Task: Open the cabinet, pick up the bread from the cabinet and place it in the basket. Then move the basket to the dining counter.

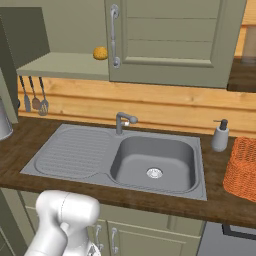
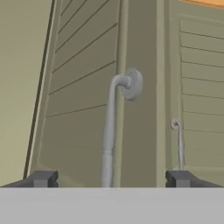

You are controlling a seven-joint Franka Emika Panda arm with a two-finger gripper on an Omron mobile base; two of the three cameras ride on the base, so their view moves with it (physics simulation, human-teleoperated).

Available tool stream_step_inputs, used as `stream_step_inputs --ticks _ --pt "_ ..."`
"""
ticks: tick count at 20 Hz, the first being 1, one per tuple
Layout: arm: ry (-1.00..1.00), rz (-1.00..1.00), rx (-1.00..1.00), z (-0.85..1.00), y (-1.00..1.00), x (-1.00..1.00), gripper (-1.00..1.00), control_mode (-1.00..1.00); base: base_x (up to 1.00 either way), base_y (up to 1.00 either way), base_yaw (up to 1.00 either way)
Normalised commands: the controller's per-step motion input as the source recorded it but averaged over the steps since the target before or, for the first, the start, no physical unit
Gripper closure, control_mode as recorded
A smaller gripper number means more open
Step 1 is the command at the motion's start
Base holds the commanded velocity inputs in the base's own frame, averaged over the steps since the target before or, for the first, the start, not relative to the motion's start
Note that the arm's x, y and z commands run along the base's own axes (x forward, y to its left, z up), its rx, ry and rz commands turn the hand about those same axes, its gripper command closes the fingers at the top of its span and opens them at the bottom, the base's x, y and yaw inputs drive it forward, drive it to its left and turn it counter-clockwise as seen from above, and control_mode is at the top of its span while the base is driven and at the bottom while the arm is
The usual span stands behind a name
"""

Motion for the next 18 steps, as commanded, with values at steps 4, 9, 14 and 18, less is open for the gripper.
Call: stream_step_inputs --ticks 4,9,14,18 --pt "0.00 0.00 0.00 0.00 -0.54 -0.88 -1.00 -1.00 0.00 0.00 0.00" --pt "0.00 0.03 0.00 0.00 -0.99 -0.55 -1.00 -1.00 0.00 0.00 0.00" --pt "0.03 0.12 0.05 0.12 -0.99 -0.03 -1.00 -1.00 0.00 0.00 0.00" --pt "0.04 0.25 0.11 0.09 -0.80 0.25 -1.00 -1.00 0.00 0.00 0.00"
